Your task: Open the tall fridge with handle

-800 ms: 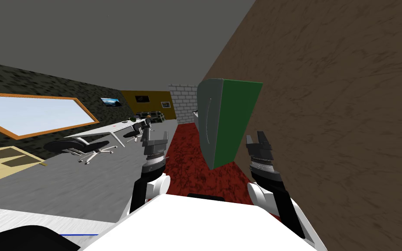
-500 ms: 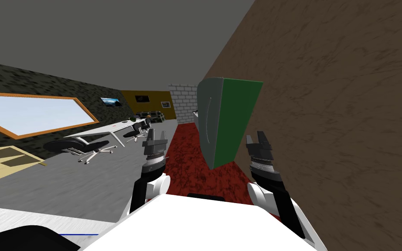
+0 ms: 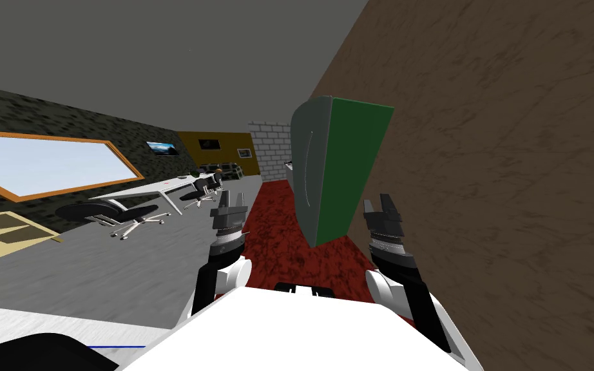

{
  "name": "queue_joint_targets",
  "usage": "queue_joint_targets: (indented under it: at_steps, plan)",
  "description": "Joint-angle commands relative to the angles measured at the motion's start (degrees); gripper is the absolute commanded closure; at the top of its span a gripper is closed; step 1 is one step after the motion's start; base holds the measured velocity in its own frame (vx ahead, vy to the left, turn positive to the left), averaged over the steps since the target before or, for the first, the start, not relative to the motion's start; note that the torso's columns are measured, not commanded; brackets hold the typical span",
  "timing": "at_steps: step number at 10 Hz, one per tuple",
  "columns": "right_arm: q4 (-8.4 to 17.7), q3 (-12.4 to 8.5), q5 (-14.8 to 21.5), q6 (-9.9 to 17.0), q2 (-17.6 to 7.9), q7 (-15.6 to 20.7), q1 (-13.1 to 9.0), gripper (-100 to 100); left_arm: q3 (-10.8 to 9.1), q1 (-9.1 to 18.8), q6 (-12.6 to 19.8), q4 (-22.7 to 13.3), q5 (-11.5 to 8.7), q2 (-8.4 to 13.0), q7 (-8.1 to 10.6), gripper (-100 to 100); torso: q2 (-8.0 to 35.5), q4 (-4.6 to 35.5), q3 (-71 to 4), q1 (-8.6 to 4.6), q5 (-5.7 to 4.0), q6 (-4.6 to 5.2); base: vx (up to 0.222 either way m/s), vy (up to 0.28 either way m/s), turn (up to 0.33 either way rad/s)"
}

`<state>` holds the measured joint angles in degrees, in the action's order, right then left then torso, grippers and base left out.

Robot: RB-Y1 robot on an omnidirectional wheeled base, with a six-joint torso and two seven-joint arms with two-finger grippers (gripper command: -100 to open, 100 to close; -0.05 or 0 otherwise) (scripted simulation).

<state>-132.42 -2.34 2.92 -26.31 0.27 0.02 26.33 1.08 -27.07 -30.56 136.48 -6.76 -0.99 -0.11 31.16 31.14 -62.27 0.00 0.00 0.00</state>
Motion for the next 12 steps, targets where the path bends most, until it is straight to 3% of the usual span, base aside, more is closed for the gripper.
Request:
queue_joint_targets:
  at_steps: [1, 2, 4, 9, 10, 12]
  plan:
    - [0.0, 0.0, 0.0, 0.0, 0.0, 0.0, 0.0, 0, 0.0, 0.0, 0.0, 0.0, 0.0, 0.0, 0.0, 0, 4.23, 4.23, -8.46, 0.0, 0.0, 0.0, 0.0, 0.0, 0.0]
    - [-0.01, -0.53, 0.86, -0.15, -2.06, 0.3, -0.1, -100, 0.0, 0.0, 0.0, 0.0, 0.0, 0.0, 0.0, 0, 8.46, 8.46, -16.92, 0.0, 0.0, 0.0, 0.02, 0.012, -0.015]
    - [-0.06, -1.76, 2.86, -0.5, -5.31, 0.99, -0.32, -100, 0.0, -0.01, 0.0, -0.02, 0.0, 0.0, 0.0, 0, 10.86, 10.89, -22.03, 0.06, 0.02, 0.0, 0.032, 0.031, -0.029]
    - [-0.66, -7.27, 11.04, -2.03, -14.19, 4.09, -1.15, -100, 0.0, -0.02, 0.0, -0.02, 0.0, -0.01, 0.0, 0, 11.09, 11.13, -22.33, 0.09, 0.03, 0.0, 0.084, 0.064, -0.058]
    - [-0.66, -7.27, 11.91, -2.03, -14.62, 4.09, -1.15, -100, 0.01, -0.02, 0.0, -0.02, 0.0, -0.01, 0.0, 0, 11.15, 11.15, -22.28, 0.07, 0.02, 0.0, 0.056, 0.055, -0.028]
    - [-1.14, -10.18, 15.75, -2.82, -18.4, 5.73, -1.53, -100, 0.0, -0.01, 0.0, -0.03, 0.0, 0.0, 0.0, 0, 11.24, 11.18, -22.22, -0.11, -0.04, 0.01, 0.063, 0.05, -0.066]
